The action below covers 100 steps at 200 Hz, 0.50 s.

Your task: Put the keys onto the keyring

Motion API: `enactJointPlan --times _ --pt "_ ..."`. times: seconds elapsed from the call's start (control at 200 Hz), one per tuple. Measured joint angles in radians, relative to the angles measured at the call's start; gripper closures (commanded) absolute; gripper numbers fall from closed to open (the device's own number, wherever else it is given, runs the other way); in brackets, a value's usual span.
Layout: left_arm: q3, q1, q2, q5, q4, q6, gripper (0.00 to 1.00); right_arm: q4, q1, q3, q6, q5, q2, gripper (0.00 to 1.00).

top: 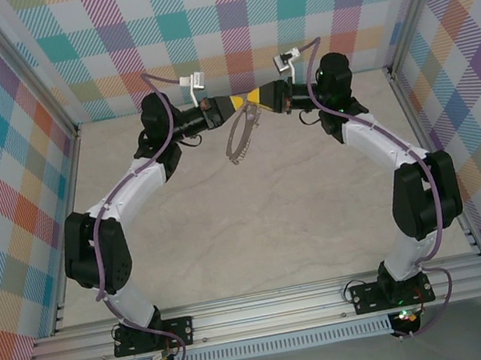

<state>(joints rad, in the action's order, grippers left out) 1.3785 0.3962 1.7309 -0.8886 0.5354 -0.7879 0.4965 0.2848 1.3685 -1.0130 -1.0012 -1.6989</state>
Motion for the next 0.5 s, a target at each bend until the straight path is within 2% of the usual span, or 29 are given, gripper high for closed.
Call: enactJointPlan --times 0.5 --pt "0.010 0.029 0.000 0.007 0.003 -0.002 1.00 0.040 -0.006 -0.002 -0.027 0.021 0.000 1.00"
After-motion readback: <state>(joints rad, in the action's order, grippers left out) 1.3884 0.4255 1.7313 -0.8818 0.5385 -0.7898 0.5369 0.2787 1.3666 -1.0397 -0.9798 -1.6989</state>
